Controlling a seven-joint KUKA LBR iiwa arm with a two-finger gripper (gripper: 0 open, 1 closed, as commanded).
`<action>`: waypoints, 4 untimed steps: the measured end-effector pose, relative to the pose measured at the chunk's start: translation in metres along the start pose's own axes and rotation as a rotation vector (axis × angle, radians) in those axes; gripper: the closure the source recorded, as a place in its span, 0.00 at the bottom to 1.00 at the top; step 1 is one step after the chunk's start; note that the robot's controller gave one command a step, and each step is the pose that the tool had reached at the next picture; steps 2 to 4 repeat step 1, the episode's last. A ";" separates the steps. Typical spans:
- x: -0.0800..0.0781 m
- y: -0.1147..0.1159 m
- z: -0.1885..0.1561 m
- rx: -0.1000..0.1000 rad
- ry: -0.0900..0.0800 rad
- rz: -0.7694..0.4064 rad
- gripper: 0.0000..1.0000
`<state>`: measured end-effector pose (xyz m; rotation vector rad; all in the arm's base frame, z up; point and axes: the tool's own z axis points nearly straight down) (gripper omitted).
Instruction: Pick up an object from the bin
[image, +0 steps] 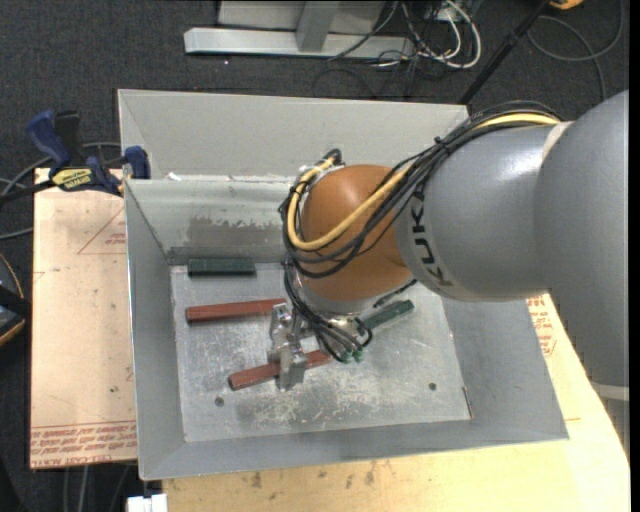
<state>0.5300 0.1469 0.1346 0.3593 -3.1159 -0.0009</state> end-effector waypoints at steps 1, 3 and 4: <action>0.003 0.001 -0.108 0.000 -0.007 0.074 1.00; 0.003 0.001 -0.108 0.000 -0.007 0.074 1.00; 0.003 0.001 -0.108 0.000 -0.007 0.074 1.00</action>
Offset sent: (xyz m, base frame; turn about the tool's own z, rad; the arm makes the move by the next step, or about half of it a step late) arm 0.0000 0.0000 0.0000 0.0000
